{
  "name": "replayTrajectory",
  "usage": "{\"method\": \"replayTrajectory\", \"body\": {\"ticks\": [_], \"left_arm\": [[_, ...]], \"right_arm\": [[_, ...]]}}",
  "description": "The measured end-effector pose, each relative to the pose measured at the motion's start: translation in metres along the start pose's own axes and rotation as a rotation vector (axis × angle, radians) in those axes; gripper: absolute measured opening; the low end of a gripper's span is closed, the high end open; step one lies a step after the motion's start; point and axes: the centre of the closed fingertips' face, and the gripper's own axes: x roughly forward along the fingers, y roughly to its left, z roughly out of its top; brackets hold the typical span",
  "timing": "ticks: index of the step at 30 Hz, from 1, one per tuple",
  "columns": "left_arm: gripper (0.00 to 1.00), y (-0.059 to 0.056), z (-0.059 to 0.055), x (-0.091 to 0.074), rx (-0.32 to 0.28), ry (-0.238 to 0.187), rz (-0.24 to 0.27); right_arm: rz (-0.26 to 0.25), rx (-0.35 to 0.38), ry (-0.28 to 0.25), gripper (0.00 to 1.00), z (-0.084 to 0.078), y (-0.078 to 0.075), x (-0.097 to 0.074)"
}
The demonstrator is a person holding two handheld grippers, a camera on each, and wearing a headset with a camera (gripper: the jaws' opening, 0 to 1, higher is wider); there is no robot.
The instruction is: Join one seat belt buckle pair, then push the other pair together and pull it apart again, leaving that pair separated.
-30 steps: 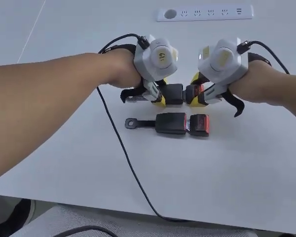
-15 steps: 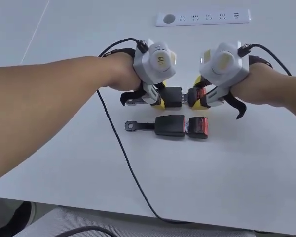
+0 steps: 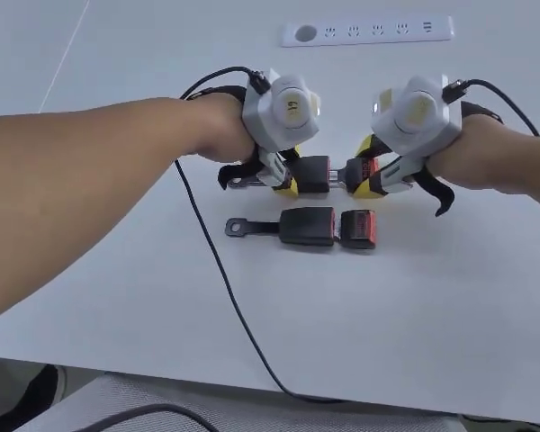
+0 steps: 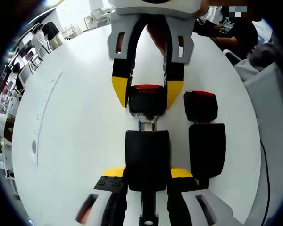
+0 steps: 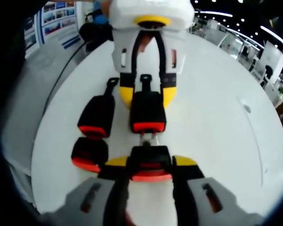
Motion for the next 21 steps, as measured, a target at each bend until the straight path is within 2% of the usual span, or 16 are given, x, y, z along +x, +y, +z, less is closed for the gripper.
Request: {"method": "replayTrajectory", "body": {"ticks": [3, 4, 8, 21], "left_arm": [[0.33, 0.0, 0.0, 0.0, -0.012, 0.003, 0.003], [0.33, -0.001, 0.0, -0.001, -0.009, 0.005, 0.003], [0.33, -0.001, 0.001, -0.001, -0.004, 0.013, -0.001], [0.33, -0.001, 0.002, 0.0, 0.012, 0.031, 0.006]], "right_arm": [[-0.007, 0.01, -0.001, 0.35, -0.007, 0.0, -0.005], [-0.004, 0.038, -0.019, 0.35, -0.008, 0.001, -0.007], [-0.016, 0.046, -0.008, 0.35, -0.022, 0.001, -0.015], [-0.04, 0.059, 0.083, 0.36, -0.076, 0.005, -0.052]]}}
